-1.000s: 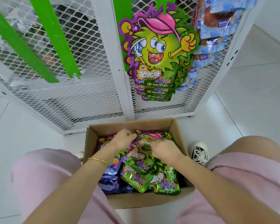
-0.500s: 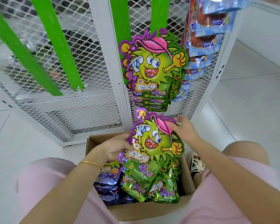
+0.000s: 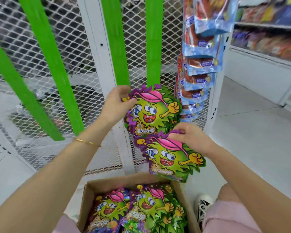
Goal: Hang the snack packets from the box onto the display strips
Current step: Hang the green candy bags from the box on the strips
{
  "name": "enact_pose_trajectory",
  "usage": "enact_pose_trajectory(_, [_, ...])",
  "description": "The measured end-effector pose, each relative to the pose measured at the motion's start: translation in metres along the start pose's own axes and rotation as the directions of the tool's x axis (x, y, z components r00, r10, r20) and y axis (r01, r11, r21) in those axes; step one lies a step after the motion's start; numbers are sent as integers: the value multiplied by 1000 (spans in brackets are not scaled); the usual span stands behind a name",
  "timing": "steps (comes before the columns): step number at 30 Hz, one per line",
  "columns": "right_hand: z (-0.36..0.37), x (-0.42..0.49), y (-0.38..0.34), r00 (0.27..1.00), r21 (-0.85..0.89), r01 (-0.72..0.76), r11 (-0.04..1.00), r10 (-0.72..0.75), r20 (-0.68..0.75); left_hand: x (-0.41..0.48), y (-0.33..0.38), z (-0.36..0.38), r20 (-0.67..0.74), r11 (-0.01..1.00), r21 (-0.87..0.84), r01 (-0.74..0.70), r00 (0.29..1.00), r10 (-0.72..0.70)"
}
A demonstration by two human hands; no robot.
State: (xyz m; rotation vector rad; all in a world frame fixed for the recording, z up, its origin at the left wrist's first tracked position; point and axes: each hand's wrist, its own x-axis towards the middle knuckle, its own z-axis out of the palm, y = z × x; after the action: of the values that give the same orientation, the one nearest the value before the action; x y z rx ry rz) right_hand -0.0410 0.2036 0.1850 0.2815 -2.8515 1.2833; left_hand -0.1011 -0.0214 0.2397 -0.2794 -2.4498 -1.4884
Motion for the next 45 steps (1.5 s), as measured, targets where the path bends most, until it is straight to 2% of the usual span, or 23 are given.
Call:
enact_pose_trajectory(2, [-11, 9, -9, 999, -58, 43, 997, -44, -8, 22, 20, 7, -16, 990, 93, -104, 994, 106])
enact_pose_trajectory(5, [-26, 21, -16, 998, -128, 68, 989, -69, 0, 46, 34, 20, -43, 981, 98, -167, 984, 172])
enact_pose_trajectory(8, [-39, 27, -26, 994, -170, 93, 981, -82, 71, 60, 44, 30, -47, 990, 26, -142, 989, 143])
enact_pose_trajectory(10, [-48, 31, -36, 986, -195, 160, 968, -148, 74, 66, 46, 34, -17, 995, -10, -101, 995, 101])
enact_pose_trajectory(14, [-67, 48, -63, 956, -233, 286, 930, -294, -4, 71, 56, 33, 16, 994, -86, -70, 997, 72])
enact_pose_trajectory(19, [-80, 72, -93, 870, -292, 361, 886, -433, -237, 63, 70, 23, 174, 987, -160, 25, 985, 3])
enact_pose_trajectory(23, [-82, 84, -100, 818, -405, 380, 831, -507, -272, 62, 79, 17, 227, 983, -155, 93, 972, -56])
enact_pose_trajectory(31, [-73, 87, -100, 766, -400, 399, 825, -540, -349, 58, 90, 14, 192, 973, -167, 158, 973, -126])
enact_pose_trajectory(36, [-67, 87, -91, 790, -368, 362, 856, -491, -366, 57, 88, 16, 154, 971, -172, 168, 978, -142])
enact_pose_trajectory(42, [-59, 82, -84, 817, -368, 346, 863, -470, -334, 54, 81, 17, 111, 991, -123, 61, 993, -48])
enact_pose_trajectory(45, [-52, 75, -77, 818, -402, 313, 861, -459, -347, 49, 74, 19, 100, 998, -49, -44, 994, 49])
